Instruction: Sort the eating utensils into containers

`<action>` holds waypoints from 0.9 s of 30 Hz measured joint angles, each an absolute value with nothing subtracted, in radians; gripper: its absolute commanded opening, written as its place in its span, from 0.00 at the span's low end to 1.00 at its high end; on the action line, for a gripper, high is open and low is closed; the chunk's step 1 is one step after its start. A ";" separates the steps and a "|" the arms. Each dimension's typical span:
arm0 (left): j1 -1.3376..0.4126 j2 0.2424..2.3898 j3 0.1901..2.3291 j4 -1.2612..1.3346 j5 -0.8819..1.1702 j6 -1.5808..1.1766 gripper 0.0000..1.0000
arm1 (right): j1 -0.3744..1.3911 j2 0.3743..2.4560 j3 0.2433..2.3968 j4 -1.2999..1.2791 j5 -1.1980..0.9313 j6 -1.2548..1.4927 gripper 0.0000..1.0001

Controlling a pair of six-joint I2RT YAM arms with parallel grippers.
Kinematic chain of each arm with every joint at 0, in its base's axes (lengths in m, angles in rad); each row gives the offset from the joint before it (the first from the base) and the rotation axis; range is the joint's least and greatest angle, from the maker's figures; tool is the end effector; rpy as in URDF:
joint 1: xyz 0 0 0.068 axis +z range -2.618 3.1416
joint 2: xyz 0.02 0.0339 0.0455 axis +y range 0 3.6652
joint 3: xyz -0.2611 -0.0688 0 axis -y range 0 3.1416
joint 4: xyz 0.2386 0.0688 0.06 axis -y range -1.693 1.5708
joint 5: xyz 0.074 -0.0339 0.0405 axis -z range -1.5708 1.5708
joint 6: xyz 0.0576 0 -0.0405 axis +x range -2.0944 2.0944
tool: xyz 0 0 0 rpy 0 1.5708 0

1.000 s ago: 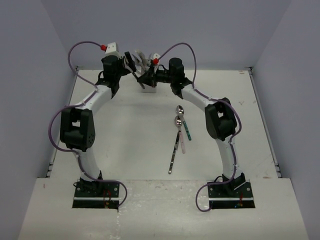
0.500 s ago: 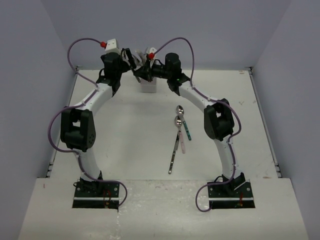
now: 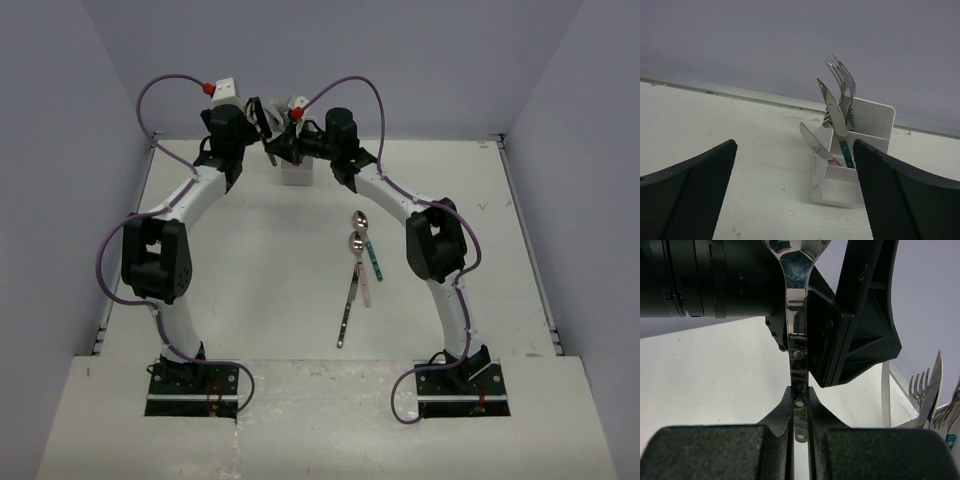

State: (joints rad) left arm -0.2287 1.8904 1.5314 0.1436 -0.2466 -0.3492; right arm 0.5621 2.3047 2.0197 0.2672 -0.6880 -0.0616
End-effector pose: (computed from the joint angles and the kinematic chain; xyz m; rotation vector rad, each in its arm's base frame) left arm 0.4642 -0.0936 0.3060 -0.2836 1.7611 -0.1962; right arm 0.4537 0.3290 0.2958 -1.0076 1.3248 0.9269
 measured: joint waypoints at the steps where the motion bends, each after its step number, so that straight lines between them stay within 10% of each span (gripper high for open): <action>1: -0.230 1.890 1.531 0.143 -0.249 -0.348 1.00 | 0.562 2.305 2.020 0.267 -0.688 -0.060 0.00; 27: -0.254 1.833 1.534 0.072 -0.216 -0.379 1.00 | 0.552 2.303 1.922 0.329 -0.592 -0.045 0.00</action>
